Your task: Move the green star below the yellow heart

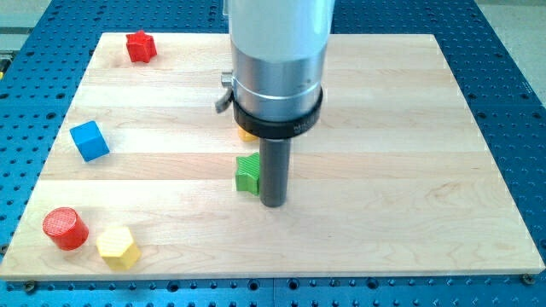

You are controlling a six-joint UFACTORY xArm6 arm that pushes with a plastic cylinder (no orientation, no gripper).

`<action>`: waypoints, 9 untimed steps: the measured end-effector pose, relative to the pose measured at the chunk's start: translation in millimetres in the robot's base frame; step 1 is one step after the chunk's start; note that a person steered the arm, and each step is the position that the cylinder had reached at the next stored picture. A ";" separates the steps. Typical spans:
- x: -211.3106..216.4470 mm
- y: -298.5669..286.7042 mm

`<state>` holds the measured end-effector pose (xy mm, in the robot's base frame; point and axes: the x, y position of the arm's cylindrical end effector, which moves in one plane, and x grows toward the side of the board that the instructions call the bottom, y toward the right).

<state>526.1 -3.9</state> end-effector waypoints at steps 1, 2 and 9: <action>-11.7 -19.1; 11.2 -24.8; -38.0 -39.6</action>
<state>488.1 -43.5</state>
